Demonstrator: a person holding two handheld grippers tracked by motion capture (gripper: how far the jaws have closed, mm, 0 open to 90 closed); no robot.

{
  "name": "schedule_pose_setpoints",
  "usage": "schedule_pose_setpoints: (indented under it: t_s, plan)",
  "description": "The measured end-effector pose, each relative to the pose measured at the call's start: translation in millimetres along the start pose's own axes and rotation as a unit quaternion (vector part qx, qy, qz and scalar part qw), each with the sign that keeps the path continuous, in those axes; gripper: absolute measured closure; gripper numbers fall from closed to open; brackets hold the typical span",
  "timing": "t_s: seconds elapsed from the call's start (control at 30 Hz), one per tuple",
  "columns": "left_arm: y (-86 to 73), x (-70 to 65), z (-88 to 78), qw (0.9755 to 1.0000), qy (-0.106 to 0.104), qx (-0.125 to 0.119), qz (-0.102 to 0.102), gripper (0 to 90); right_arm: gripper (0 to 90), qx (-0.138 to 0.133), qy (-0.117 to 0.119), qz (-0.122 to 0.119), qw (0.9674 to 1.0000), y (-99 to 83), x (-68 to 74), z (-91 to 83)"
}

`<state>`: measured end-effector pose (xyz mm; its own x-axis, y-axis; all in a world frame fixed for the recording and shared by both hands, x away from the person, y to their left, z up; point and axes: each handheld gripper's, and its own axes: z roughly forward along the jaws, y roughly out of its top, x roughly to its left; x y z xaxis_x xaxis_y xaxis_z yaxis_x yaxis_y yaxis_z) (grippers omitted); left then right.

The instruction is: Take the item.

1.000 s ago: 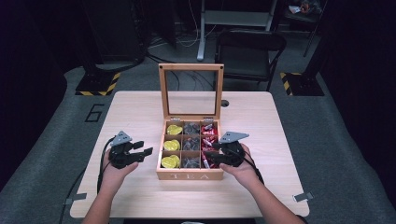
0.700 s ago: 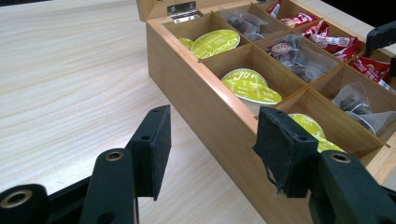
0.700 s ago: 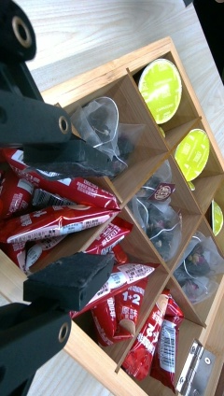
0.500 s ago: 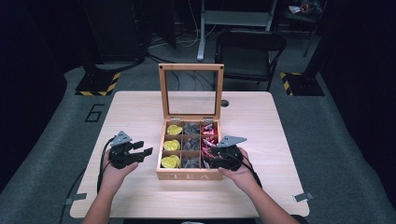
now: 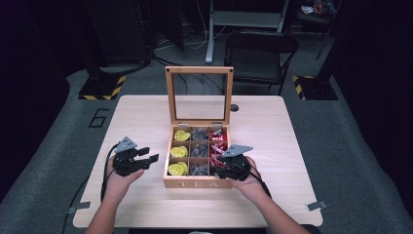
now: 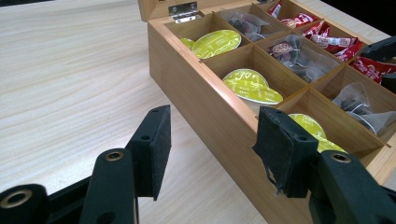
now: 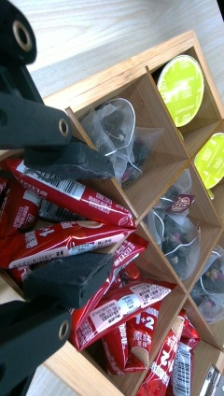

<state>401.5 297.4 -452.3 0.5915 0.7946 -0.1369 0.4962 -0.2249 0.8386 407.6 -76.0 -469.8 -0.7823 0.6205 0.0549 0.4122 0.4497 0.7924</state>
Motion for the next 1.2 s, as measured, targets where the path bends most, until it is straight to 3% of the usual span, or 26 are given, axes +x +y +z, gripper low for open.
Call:
schedule_pose_setpoints:
  t_s: [0.63, 1.03, 1.07, 1.2]
  plan:
    - [0.1, 1.0, -0.8, 1.0000, 0.000, 0.000, 0.000, 45.5, 57.5, 0.013, -0.006, -0.002, 0.9999, -1.6, 2.4, 3.5]
    - [0.0, 1.3, -1.2, 1.0000, 0.002, -0.002, -0.002, 45.5, 70.6, 0.011, 0.004, 0.015, 0.9998, -1.8, -2.2, 0.8]
    - [0.0, 1.3, -1.3, 1.0000, 0.002, -0.002, -0.002, 45.5, 79.4, 0.009, -0.004, 0.008, 0.9999, -1.6, -4.1, -0.9]
    - [0.1, 1.2, -1.4, 1.0000, 0.002, 0.000, -0.001, 45.5, 77.2, 0.011, -0.007, 0.009, 0.9999, -2.4, -6.8, -2.4]
